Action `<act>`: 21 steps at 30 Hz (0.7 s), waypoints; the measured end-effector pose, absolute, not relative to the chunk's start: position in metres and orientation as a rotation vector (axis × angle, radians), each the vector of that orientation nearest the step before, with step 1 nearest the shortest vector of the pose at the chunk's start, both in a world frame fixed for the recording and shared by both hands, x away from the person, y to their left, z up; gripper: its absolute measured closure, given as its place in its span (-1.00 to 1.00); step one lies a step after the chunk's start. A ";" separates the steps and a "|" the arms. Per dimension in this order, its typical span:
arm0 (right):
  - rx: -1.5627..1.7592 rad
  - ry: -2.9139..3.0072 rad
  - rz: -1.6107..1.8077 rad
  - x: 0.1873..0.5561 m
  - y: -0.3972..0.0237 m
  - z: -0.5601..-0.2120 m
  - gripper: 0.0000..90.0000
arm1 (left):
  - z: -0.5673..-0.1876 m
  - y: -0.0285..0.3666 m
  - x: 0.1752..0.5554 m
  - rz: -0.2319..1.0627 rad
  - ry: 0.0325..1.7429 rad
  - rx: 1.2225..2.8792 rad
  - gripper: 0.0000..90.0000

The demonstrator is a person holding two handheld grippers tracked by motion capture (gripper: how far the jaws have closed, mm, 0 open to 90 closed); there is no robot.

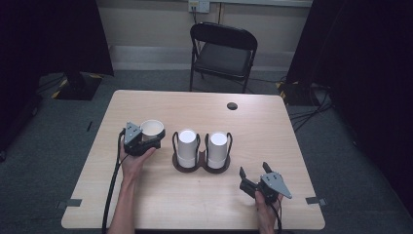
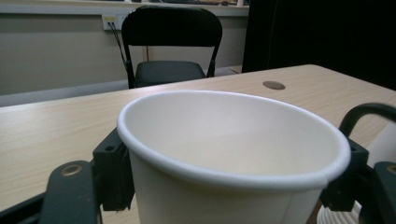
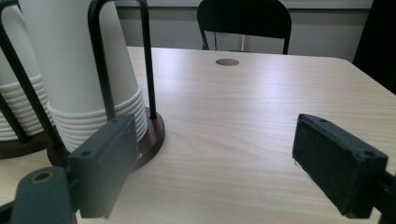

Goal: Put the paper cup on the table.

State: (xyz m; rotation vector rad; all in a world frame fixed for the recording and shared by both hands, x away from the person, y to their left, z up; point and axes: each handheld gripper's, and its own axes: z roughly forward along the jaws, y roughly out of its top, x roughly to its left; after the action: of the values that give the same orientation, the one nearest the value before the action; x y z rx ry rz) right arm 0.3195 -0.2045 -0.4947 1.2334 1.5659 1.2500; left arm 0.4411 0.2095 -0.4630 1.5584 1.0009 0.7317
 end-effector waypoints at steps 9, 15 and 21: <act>1.220 1.588 1.237 0.320 -0.203 -0.495 -0.69 | -0.481 0.209 0.451 0.669 1.035 1.604 -0.51; 1.220 1.589 1.240 0.320 -0.203 -0.495 -0.69 | -0.484 0.209 0.450 0.697 1.030 1.634 -0.51; 1.221 1.587 1.239 0.320 -0.203 -0.495 -0.69 | -0.488 0.211 0.448 0.707 1.028 1.663 -0.51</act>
State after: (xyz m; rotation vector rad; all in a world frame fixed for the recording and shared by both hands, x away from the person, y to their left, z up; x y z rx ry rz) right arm 0.3199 -0.2032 -0.4945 1.2211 1.5874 1.2394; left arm 0.4482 0.2108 -0.4880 1.6632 1.0278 0.7070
